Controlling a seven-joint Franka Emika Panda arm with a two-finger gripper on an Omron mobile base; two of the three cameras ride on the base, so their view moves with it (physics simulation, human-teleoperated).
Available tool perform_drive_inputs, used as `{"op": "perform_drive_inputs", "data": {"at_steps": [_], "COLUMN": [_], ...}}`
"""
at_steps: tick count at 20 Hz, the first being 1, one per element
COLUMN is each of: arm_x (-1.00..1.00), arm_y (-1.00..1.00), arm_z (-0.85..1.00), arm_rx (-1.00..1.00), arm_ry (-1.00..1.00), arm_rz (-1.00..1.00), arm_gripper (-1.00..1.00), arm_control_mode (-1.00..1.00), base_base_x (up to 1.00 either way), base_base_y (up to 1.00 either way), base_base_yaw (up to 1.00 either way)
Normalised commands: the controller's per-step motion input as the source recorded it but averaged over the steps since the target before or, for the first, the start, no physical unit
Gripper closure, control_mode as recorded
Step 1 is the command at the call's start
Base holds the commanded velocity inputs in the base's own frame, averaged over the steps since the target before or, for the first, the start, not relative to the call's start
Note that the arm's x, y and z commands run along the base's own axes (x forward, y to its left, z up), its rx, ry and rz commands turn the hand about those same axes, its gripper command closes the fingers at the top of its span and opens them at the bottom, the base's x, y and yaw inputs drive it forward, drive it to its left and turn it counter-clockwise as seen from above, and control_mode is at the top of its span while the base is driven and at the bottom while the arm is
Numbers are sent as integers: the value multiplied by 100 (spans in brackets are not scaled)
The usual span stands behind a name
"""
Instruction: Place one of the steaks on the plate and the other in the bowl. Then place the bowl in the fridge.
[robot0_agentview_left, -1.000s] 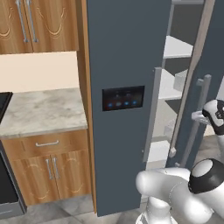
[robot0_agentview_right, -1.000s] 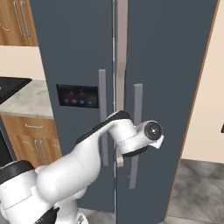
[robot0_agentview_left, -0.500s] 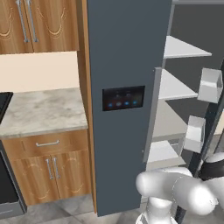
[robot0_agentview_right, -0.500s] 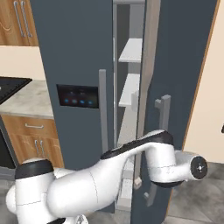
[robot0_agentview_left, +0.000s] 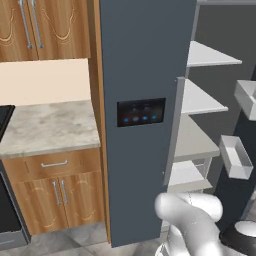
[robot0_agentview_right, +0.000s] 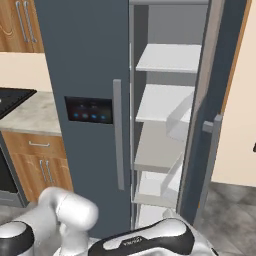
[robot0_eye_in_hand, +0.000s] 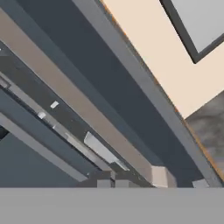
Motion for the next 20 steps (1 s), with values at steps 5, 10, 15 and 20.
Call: {"op": "perform_drive_inputs", "data": {"at_steps": [5,10,15,20], "arm_x": [-25,-4,0,0], "arm_y": [22,53,38,39], "arm_z": [88,67,16,11], "arm_rx": [-11,-51,-70,-53], "arm_ry": [7,31,39,41], "arm_rz": [-38,-38,-39,-38], "arm_gripper": [-100,-100,-100,-100], "arm_control_mode": [-100,-100,-100,-100], "base_base_x": [0,0,0,0], "base_base_y": [0,0,0,0], "base_base_yaw": [0,0,0,0]}}
